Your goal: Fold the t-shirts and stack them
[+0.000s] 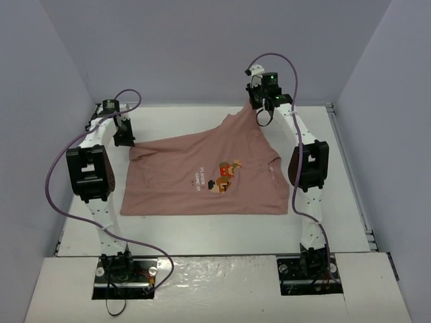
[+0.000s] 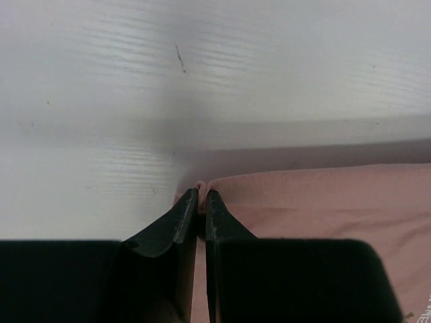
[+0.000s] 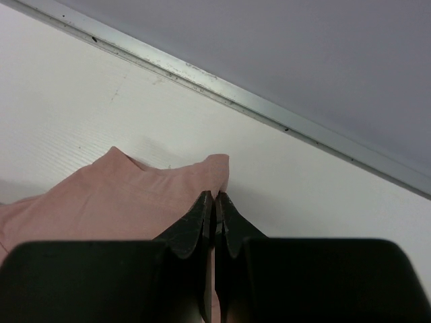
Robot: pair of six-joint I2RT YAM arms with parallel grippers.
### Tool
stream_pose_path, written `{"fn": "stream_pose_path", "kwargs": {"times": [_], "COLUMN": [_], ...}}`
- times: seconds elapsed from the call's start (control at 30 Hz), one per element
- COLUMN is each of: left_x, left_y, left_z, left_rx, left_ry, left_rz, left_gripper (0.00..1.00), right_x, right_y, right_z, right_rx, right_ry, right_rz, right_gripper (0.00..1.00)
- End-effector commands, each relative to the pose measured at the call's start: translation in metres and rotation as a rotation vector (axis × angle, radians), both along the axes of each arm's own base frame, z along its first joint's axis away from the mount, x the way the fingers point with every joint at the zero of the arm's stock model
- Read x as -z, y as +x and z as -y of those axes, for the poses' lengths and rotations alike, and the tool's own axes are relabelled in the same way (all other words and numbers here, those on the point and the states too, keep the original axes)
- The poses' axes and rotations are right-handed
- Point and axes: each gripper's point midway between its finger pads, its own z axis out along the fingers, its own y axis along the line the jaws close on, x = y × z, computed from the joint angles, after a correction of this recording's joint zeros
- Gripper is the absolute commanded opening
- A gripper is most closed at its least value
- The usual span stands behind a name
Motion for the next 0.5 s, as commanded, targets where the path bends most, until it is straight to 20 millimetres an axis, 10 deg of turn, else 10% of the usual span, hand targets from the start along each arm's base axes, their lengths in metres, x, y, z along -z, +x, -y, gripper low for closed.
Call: {"fn": "stream_pose_path", "kwargs": {"times": [0.0,0.47], "left_x": [-0.069,-0.086], "left_y": [0.011,-0.017], "left_z": [-0.006,-0.005], "left_rx": [-0.029,-0.034], "left_ry": [-0.011,-0.036], "left_rz": [0.196,0.256], "left_gripper": [0.0,0.0], "right_x": [-0.071,-0.057], "right_y": [-0.011,-0.074], "right_z": [-0.001,-0.001], "right_rx": [-0.01,-0.034], "right_ry": [0.017,-0.017], "right_rz": [0.138,0.056], "right_gripper": [0.0,0.0]}}
